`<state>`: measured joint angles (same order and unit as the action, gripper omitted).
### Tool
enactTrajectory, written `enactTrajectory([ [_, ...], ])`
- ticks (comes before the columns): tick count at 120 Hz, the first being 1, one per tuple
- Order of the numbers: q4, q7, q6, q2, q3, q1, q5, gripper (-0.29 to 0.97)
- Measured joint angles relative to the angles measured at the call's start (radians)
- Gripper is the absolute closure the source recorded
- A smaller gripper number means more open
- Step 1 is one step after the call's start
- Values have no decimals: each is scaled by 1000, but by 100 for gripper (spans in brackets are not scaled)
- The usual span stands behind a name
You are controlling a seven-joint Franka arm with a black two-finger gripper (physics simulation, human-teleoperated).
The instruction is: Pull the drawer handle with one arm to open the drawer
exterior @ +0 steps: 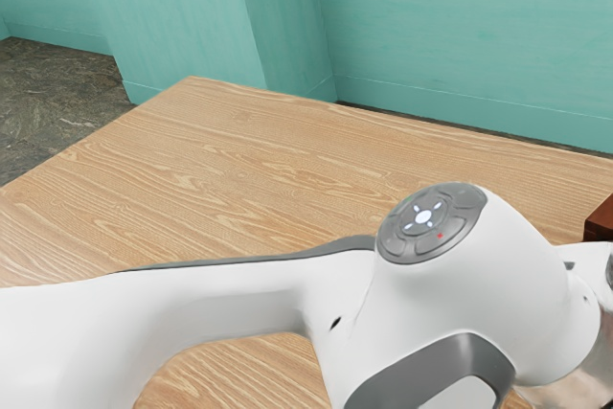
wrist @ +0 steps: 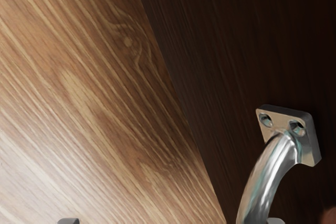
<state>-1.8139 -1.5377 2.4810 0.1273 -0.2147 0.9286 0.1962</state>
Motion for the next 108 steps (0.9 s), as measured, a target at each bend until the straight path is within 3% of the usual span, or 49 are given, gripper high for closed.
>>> enactTrajectory([
  [108, -174, -1, 65, -142, 2, 49, 2, 29],
])
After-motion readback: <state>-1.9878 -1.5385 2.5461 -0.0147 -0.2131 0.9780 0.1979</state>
